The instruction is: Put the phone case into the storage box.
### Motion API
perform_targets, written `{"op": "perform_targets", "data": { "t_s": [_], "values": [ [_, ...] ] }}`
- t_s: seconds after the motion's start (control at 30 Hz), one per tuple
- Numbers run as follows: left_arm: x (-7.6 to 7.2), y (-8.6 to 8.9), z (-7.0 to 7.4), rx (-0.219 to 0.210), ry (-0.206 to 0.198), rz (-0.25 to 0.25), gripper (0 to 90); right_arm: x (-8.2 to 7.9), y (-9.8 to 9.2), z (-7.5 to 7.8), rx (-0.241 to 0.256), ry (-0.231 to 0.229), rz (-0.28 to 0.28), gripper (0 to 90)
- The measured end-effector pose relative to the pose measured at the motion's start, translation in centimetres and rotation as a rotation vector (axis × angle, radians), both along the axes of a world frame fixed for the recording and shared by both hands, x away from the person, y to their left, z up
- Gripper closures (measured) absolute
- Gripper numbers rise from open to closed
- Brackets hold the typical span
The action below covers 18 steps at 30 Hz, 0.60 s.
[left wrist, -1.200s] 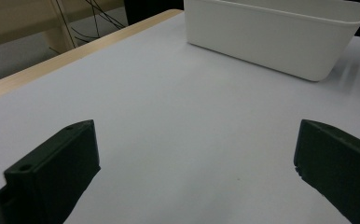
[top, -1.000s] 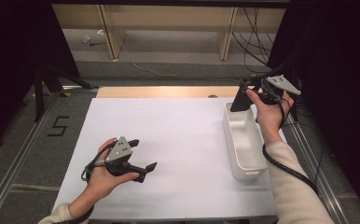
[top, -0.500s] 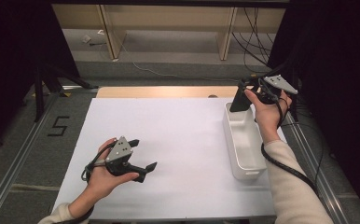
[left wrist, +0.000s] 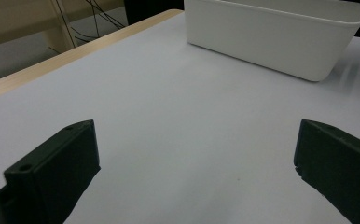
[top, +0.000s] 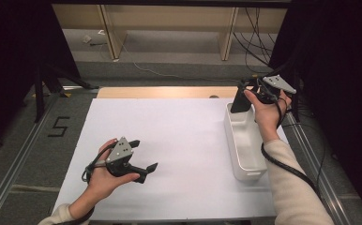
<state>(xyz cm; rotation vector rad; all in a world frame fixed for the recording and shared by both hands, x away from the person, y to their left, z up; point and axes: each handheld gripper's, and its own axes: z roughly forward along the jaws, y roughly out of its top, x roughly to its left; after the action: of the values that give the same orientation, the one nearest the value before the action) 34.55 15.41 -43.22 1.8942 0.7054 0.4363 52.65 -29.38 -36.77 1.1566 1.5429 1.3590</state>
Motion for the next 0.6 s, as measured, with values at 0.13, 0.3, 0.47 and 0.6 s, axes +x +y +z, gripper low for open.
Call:
{"op": "perform_targets", "data": {
  "t_s": [0.13, 0.3, 0.47, 0.6],
  "values": [
    [-0.01, 0.00, 0.01, 0.000, 0.000, -0.001, 0.0, 0.14, 0.11, -0.15, -0.002, 0.008, 0.000, 15.1],
    [0.00, -0.01, 0.00, 0.000, 0.000, -0.001, 0.0, 0.33, 0.22, -0.30, -0.008, 0.010, -0.001, 15.1],
    [0.00, -0.02, -0.01, 0.002, -0.001, -0.002, 0.0, 0.48, 0.40, -0.41, -0.015, 0.019, -0.003, 15.1],
    [0.00, -0.01, 0.01, 0.000, -0.001, -0.001, 0.0, 0.61, 0.50, -0.53, -0.021, 0.028, -0.006, 15.0]
  ]
}}
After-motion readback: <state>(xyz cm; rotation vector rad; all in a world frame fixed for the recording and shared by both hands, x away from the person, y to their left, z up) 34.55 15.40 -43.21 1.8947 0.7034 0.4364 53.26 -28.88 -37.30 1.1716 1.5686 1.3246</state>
